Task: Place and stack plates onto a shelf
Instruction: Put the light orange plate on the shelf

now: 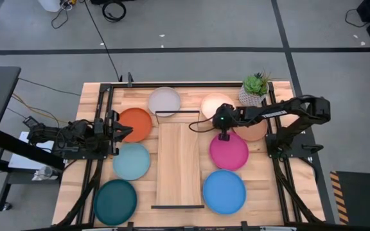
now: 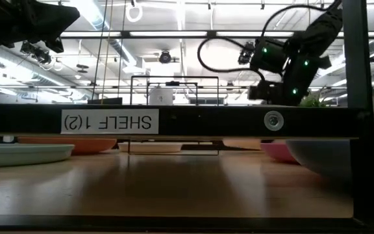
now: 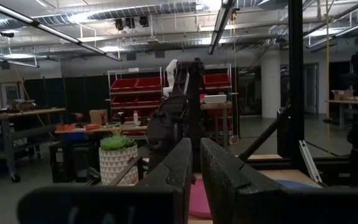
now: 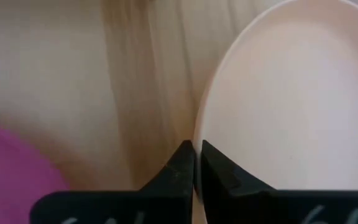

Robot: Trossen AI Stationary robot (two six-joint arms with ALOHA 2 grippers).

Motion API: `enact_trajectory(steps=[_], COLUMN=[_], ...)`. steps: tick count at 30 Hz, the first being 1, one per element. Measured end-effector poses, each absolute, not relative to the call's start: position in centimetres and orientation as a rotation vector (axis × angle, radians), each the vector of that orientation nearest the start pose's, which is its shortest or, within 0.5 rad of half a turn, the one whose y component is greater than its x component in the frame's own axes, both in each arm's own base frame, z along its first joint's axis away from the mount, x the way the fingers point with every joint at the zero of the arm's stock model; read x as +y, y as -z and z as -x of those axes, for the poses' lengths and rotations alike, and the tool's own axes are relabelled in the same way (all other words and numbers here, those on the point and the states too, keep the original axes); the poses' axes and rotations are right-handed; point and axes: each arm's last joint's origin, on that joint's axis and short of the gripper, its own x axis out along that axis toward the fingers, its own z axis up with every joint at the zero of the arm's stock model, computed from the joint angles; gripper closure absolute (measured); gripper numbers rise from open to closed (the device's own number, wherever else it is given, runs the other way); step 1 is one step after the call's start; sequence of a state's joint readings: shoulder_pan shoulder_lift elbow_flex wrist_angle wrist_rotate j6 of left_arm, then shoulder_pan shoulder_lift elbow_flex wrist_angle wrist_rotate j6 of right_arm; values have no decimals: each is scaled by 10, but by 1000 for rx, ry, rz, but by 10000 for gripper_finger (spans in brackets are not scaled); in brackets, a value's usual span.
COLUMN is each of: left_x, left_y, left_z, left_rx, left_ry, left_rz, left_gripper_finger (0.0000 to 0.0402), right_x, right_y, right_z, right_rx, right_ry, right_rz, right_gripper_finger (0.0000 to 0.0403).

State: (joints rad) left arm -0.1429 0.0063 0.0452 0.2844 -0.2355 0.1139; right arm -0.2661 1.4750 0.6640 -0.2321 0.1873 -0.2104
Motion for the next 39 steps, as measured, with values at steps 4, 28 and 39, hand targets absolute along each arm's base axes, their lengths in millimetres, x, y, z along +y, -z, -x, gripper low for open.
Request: enact_trajectory(steps=[4, 28, 39], left_x=[-6, -6, -6], left_y=[-205, -207, -206], left_z=[-89, -89, -89], left_rx=[-312, -332, -328], left_ry=[-108, -103, -102], left_rz=[-39, 1, 1], left_gripper_finger=[361, 361, 361], right_x=[-63, 69, 65], right_y=[-171, -240, -192], right_z=[-253, -287, -341], right_rx=[1062, 815, 896], right_ry=[286, -259, -299], right_rz=[129, 310, 525], right_gripper_finger=[379, 382, 382])
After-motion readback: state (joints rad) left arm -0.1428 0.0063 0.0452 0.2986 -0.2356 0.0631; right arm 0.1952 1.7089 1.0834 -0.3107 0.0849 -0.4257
